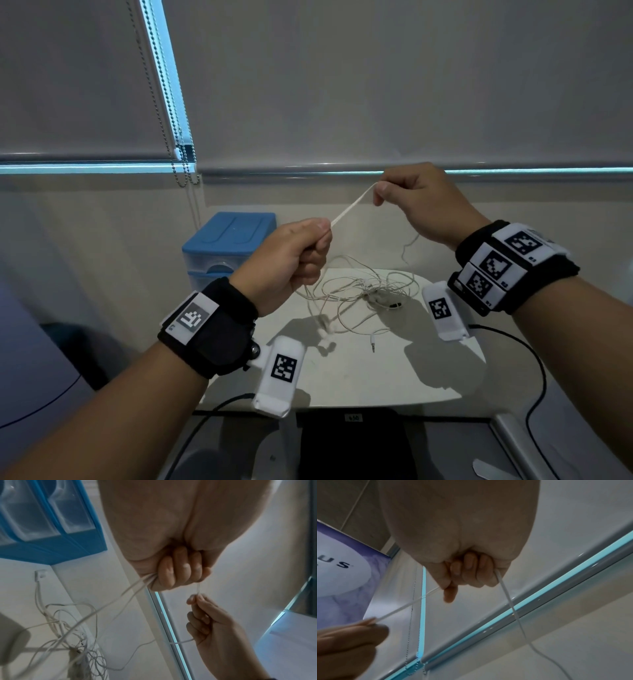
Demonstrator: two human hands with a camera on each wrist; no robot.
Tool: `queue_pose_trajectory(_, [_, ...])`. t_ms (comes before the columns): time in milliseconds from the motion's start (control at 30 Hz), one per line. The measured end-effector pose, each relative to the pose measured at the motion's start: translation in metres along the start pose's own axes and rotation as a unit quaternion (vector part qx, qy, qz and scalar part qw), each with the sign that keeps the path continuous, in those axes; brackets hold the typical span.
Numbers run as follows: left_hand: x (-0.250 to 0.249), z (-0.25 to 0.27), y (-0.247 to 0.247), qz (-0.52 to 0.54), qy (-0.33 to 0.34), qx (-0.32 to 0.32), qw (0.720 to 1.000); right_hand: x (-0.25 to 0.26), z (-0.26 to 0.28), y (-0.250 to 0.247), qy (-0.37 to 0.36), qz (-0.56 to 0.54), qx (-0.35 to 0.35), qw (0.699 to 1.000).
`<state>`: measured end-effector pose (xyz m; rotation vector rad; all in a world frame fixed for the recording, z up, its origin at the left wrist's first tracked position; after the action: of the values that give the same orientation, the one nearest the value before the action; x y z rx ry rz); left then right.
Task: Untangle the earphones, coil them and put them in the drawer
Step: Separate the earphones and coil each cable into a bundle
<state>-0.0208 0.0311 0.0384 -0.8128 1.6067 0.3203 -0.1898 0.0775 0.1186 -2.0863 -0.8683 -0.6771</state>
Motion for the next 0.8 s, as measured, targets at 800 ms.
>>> queue_pose_trajectory(800, [0.008, 0.012, -0.018, 0.095, 0.028, -0.086, 0.991, -0.089, 0.084, 0.07, 0.217, 0.026, 0.253, 0.943])
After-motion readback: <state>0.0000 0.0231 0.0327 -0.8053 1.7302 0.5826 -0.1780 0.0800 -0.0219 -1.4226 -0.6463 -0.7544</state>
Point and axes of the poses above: each hand's wrist, its own z-axis away from the middle knuckle, its own y-axis out of the palm, x = y × z, the point moved 9 cm from there along -z, towards the middle knuckle, and after that the axes turned 14 degrees about -z, right-handed, at the moved point
